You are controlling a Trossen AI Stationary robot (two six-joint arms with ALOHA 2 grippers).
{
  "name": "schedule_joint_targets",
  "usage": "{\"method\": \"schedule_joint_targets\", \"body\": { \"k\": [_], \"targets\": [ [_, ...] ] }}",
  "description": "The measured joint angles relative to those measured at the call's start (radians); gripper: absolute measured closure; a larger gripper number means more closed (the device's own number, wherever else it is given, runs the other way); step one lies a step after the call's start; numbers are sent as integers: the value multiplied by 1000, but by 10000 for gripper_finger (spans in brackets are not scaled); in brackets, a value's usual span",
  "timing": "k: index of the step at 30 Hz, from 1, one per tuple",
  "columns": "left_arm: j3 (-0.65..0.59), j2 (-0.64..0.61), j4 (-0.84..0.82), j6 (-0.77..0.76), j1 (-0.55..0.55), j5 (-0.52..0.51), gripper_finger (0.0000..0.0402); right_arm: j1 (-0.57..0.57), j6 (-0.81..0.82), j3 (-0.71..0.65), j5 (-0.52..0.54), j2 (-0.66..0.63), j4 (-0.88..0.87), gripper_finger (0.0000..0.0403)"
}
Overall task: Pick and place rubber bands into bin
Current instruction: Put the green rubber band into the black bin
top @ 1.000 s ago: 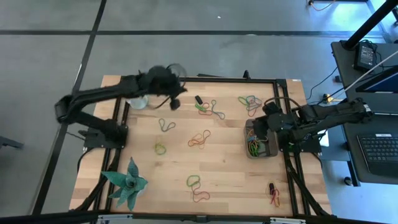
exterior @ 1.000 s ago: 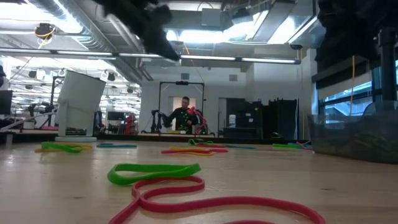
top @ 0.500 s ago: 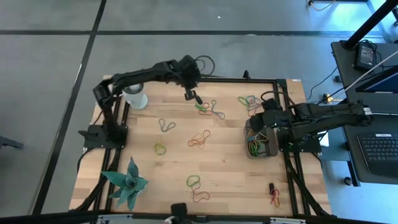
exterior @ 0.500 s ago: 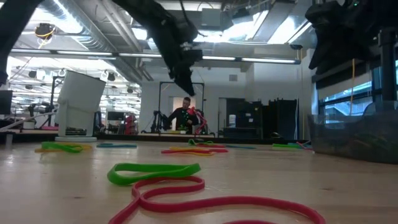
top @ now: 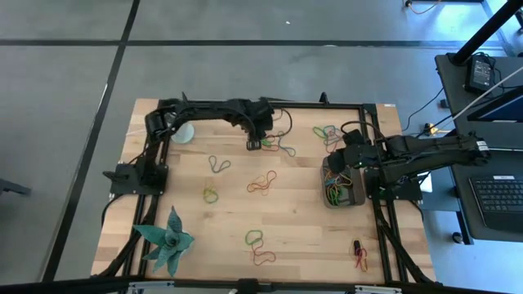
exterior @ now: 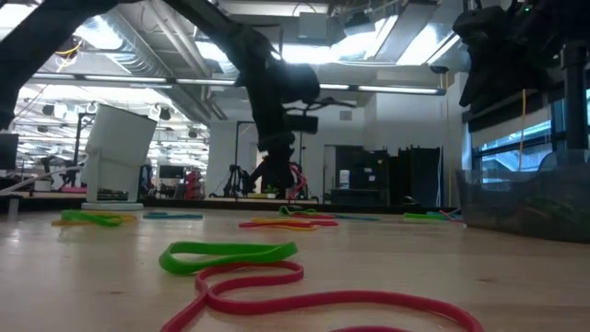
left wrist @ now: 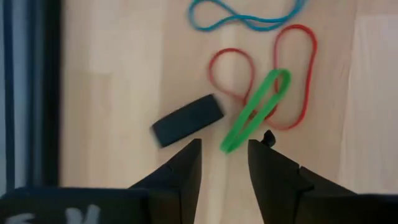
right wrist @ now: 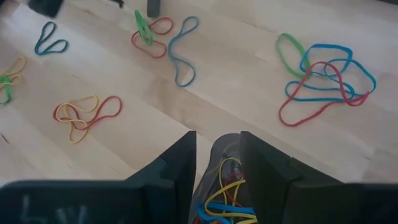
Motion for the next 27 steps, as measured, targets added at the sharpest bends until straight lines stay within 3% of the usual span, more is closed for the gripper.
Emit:
{"method": "schedule_joint_targets", "body": {
  "k": [12,16,20,27],
  "targets": [
    [5,131,33,27,5,-19,280,0,0,0,-2,0,0,276],
    [3,133,37,50,4,-14,317,0,0,0,-2,0,0,276],
    [37,137,-3,49,4,0,385,0,0,0,-3,0,0,276],
    [175,134,-169,16,-10,-31,398,0,0,0,-3,0,0,276]
  ]
}}
